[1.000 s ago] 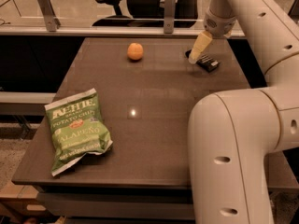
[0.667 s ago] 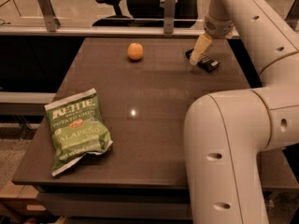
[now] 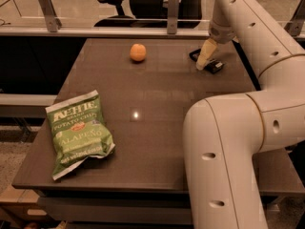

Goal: Move rxbar chocolate near green jalapeno chip bag

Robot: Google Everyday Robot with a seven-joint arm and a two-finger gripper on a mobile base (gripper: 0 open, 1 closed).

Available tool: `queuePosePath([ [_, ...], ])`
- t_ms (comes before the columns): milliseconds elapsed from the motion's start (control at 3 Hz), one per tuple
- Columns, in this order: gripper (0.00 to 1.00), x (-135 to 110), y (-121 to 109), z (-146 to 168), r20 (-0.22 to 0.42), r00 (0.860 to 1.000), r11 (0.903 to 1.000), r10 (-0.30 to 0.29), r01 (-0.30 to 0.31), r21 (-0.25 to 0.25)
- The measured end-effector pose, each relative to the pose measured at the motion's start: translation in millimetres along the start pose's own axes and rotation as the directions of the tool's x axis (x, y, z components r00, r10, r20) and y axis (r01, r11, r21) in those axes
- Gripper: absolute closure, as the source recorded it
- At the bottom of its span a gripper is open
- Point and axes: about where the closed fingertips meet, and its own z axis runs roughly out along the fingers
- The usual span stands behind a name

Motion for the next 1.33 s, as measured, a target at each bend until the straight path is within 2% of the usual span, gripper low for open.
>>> queuePosePath([
  [333, 0.16, -3.8, -1.4, 4.2, 0.01, 1.0, 1.0, -0.001, 0.001, 0.005],
  [1333, 0.87, -7.3, -3.7, -0.1, 0.017, 1.0, 1.0, -0.002, 0.002, 0.009],
])
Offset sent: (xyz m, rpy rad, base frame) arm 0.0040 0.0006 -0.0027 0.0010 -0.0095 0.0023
